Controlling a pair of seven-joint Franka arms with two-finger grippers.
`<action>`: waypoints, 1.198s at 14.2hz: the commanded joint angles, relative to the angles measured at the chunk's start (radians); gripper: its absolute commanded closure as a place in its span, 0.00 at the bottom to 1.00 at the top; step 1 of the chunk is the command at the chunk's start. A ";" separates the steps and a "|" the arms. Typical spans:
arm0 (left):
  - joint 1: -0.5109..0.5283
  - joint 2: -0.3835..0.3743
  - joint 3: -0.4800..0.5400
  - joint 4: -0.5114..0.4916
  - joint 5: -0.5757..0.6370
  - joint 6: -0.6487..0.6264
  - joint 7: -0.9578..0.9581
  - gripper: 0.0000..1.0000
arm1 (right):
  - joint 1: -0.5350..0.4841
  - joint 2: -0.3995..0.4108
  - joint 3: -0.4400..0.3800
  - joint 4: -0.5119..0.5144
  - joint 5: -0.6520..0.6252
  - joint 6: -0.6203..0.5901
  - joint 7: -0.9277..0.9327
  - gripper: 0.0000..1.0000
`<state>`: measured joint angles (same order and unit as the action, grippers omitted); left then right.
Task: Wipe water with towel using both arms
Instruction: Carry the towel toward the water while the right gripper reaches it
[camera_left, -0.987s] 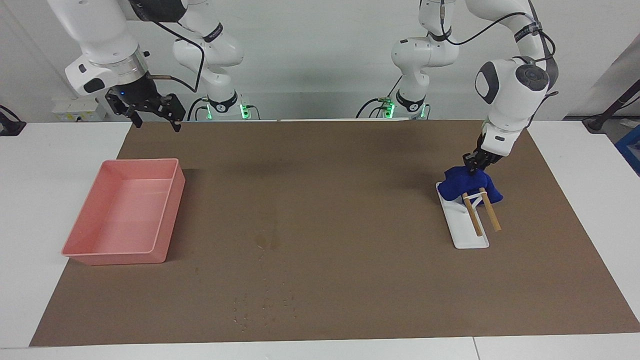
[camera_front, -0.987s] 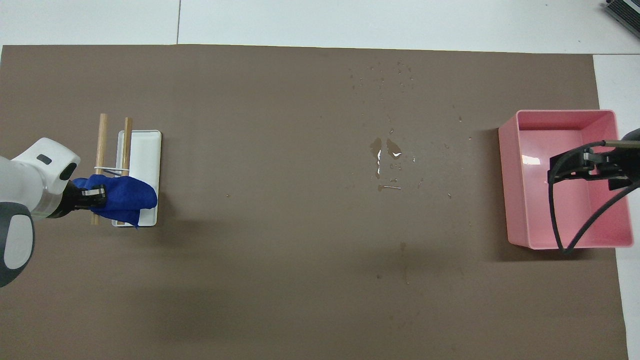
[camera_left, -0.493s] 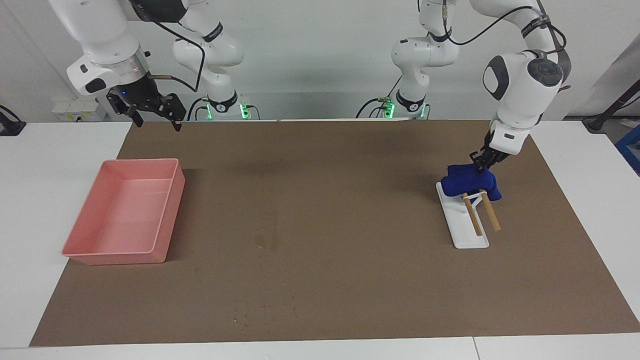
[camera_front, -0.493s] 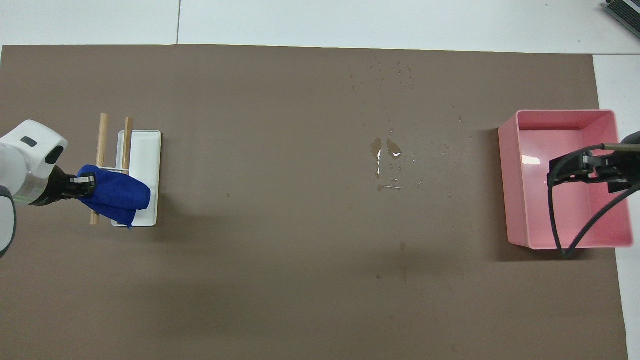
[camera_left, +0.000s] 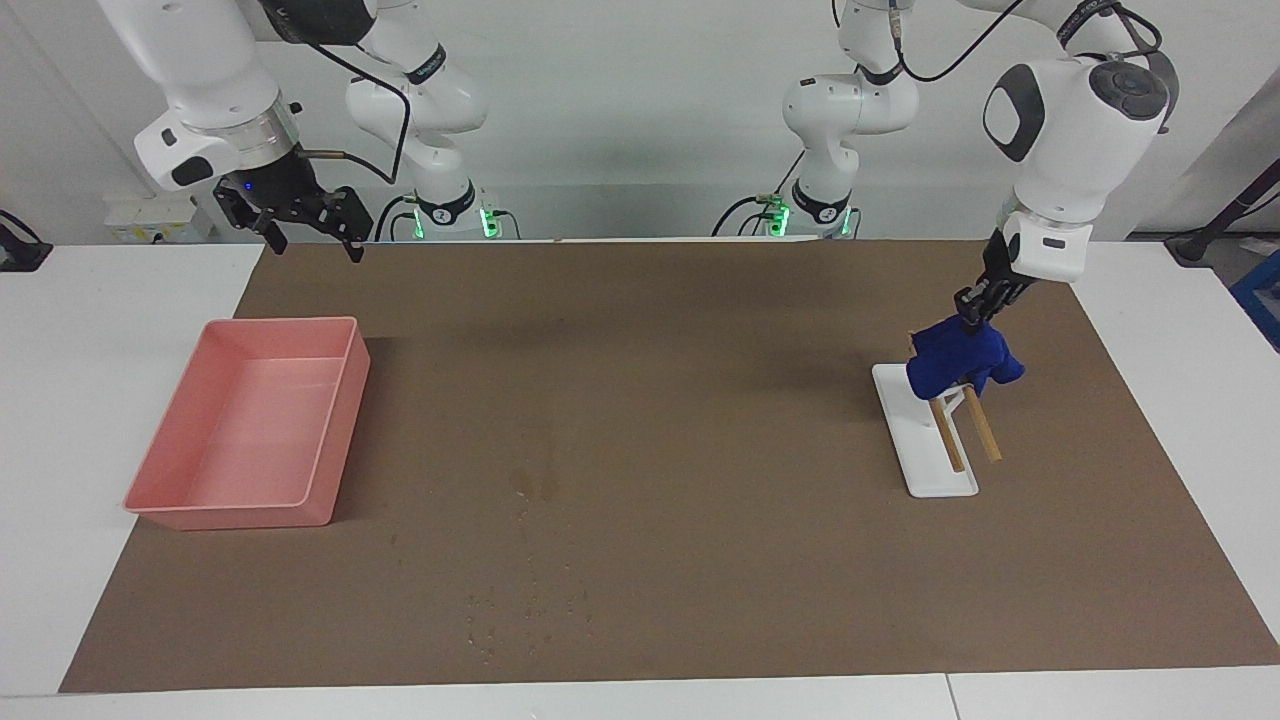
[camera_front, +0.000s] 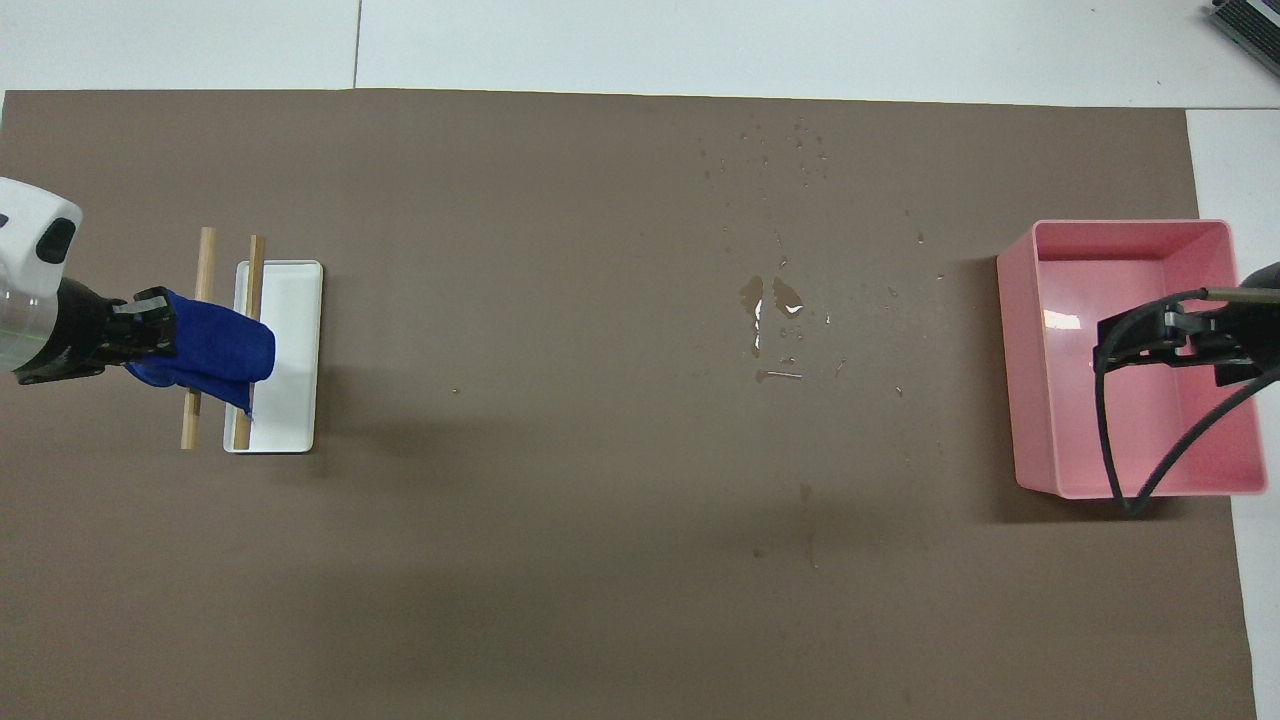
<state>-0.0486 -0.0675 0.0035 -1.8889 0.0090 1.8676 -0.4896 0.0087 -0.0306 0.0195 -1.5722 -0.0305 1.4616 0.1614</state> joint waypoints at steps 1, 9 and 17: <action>-0.020 0.011 -0.037 0.060 -0.043 -0.045 -0.179 0.94 | 0.005 -0.023 0.017 -0.026 0.012 0.036 -0.011 0.00; -0.227 0.018 -0.142 0.106 -0.076 -0.002 -0.769 0.94 | 0.108 -0.009 0.039 -0.025 0.187 0.138 0.271 0.00; -0.434 0.034 -0.143 0.166 -0.080 0.197 -1.257 0.94 | 0.174 0.070 0.043 0.012 0.435 0.338 0.639 0.00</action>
<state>-0.4328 -0.0575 -0.1553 -1.7681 -0.0626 2.0225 -1.6414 0.1686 0.0144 0.0592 -1.5786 0.3506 1.7511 0.7061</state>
